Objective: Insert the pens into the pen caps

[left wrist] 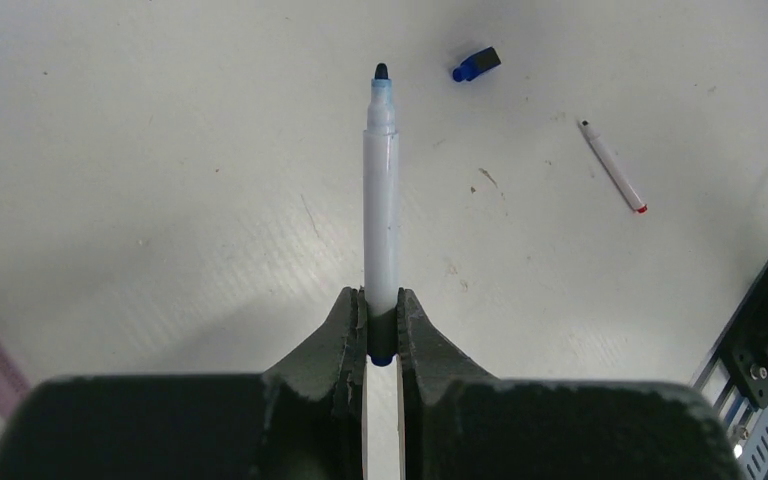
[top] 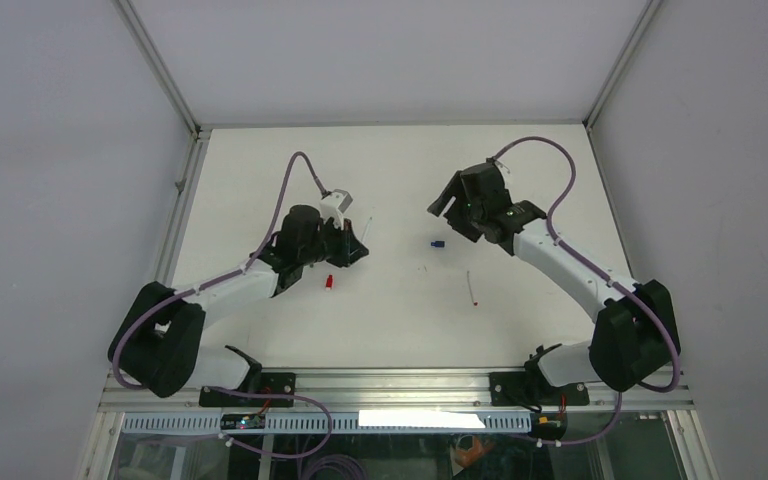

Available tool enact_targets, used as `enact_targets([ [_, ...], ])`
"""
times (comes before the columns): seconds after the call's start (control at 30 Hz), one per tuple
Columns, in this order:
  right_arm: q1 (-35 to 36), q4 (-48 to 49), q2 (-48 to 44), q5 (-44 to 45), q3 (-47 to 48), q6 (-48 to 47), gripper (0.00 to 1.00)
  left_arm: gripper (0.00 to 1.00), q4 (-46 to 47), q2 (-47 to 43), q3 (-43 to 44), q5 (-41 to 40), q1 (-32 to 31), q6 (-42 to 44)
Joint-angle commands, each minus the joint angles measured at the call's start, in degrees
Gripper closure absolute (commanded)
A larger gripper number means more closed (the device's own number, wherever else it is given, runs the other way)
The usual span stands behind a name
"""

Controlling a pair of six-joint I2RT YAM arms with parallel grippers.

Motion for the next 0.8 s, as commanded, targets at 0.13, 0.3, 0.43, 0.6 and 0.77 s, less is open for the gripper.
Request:
enact_targets([
  [0.13, -1.88, -7.77, 3.15, -5.88, 3.26, 17.96, 0.25, 1.00, -9.71, -10.85, 2.11, -6.12, -0.52, 7.26],
  [0.3, -1.85, -20.48, 9.04, -4.13, 11.08, 28.79, 0.26, 1.00, -12.04, -12.34, 2.05, -8.06, -0.52, 8.29],
  [0.43, -1.88, -25.61, 11.19, -4.30, 13.91, 35.34, 0.26, 1.00, -12.83, -12.66, 1.82, -9.05, -0.52, 8.89],
  [0.6, -2.67, -24.71, 12.76, -5.16, 13.53, 42.14, 0.27, 1.00, -13.91, -12.84, 1.80, -10.15, -0.52, 9.53],
  [0.77, -3.57, -22.87, 15.86, -6.99, 13.76, 44.55, 0.28, 1.00, -14.48, -12.76, 1.87, -11.11, -0.52, 9.87],
])
